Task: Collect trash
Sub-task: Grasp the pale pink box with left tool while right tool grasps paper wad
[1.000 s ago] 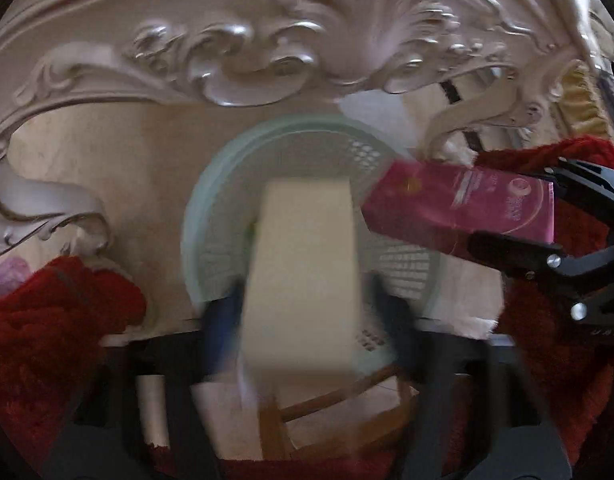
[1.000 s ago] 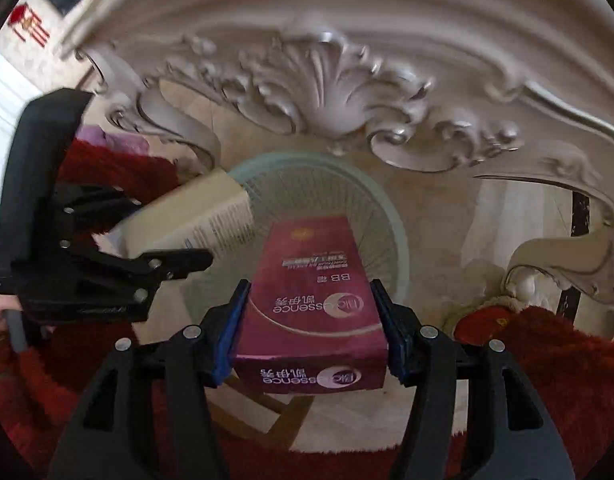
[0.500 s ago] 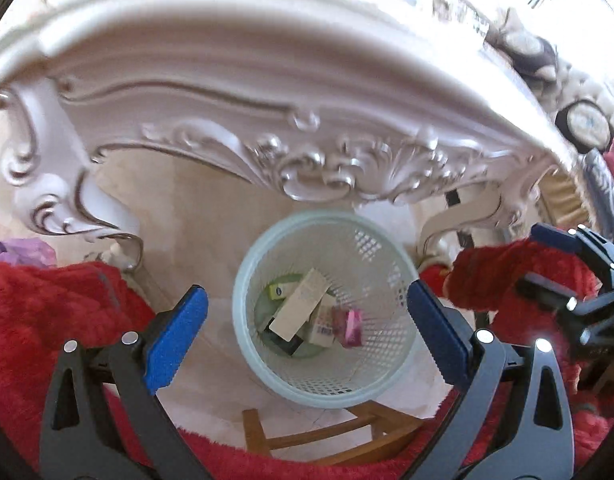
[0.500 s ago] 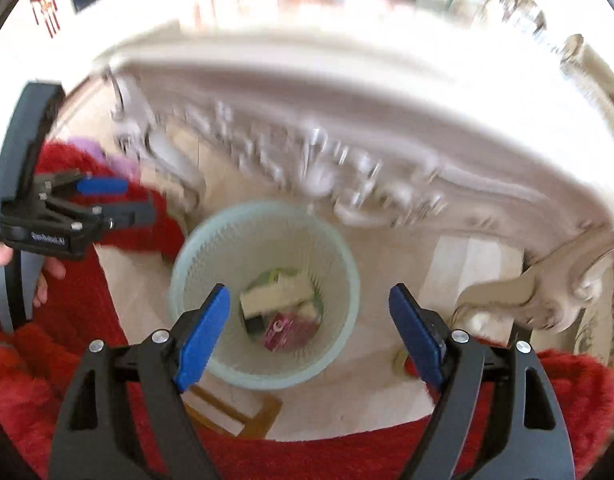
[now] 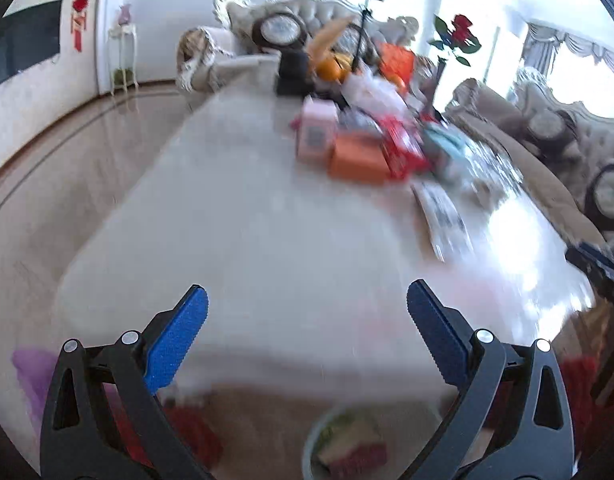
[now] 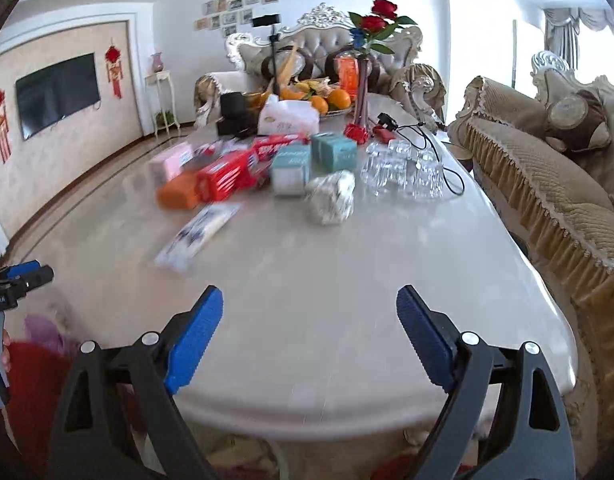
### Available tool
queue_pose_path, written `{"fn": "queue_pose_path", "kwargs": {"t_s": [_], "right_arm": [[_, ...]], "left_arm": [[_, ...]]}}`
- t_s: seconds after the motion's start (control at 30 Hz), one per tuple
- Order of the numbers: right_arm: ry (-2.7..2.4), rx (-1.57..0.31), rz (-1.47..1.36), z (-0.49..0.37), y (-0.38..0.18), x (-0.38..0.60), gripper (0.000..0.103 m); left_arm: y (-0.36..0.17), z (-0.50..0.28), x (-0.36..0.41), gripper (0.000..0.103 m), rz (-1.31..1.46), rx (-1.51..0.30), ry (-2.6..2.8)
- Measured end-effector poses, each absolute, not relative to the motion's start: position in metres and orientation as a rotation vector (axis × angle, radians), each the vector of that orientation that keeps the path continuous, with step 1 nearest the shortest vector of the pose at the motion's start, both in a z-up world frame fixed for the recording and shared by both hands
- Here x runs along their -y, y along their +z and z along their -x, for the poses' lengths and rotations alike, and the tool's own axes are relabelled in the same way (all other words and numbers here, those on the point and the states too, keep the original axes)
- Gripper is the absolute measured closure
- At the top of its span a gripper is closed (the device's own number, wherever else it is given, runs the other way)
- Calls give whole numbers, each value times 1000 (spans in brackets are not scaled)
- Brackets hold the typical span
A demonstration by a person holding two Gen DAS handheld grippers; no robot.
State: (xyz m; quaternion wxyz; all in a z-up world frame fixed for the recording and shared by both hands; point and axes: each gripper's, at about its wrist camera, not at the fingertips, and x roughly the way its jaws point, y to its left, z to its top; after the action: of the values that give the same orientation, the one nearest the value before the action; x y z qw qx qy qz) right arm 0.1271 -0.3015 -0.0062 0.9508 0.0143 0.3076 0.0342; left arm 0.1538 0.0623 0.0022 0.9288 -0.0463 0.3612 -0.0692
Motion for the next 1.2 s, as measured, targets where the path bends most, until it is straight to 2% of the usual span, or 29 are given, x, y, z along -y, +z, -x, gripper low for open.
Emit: {"fn": "queue_pose_path", "kwargs": {"t_s": [0.23,0.53,0.8,1.2], "right_arm": [[30,-661,-31,-185,-7,316,18],[30,-682,-57,-233,-7,322,18],[42,-712,-45,-258,-12,323,18],[49,-796,-9,-281,-30,316,18]], "left_arm": [[15,-265,-47,6,52,-728,-106],[11,-368,-21,6,23,-762,-133],[-2,-412,-14,6,-7,-800,-134],[-24,-425,-24,6,-43,-863,-108]]}}
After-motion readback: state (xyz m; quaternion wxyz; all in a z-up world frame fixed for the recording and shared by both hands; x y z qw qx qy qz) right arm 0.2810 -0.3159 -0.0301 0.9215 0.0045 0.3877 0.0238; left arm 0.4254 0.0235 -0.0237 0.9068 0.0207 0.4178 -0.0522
